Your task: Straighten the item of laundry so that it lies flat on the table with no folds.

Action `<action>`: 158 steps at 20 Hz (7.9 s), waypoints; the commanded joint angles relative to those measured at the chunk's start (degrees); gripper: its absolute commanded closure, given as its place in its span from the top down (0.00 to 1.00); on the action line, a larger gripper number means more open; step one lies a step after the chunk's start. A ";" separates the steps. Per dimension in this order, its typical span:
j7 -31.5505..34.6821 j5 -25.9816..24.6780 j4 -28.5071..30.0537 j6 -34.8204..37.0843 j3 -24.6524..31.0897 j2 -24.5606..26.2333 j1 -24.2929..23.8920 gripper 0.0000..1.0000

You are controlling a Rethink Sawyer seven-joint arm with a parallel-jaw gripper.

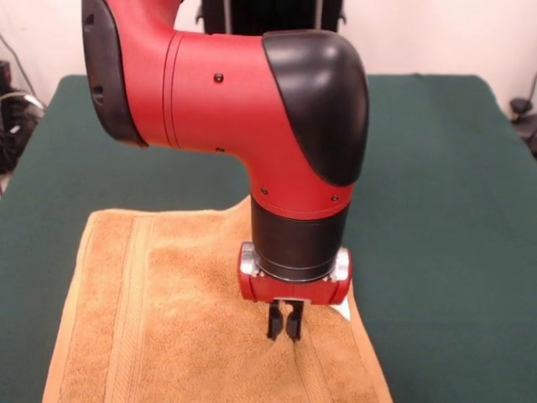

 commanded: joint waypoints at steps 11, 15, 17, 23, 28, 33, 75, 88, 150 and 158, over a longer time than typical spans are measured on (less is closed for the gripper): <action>2.71 0.98 -2.98 4.03 4.62 1.37 5.66 0.00; 2.66 1.76 -2.96 3.08 5.33 1.52 5.37 1.00; 2.66 2.04 -2.91 3.40 5.58 1.56 5.33 1.00; 2.65 2.56 -2.63 3.23 5.30 1.65 5.58 1.00; 5.05 2.16 -0.83 2.54 3.62 0.77 5.86 1.00; 12.54 2.88 7.53 4.13 -0.33 -3.89 7.29 1.00; 8.72 4.07 26.83 -4.85 -4.43 -13.29 5.29 1.00; 5.82 4.83 33.27 -3.02 -2.79 -16.42 3.63 1.00; 4.15 2.48 23.18 -7.29 -2.16 -4.74 4.07 1.00; 5.61 3.21 23.51 -6.10 -2.36 -5.01 4.26 1.00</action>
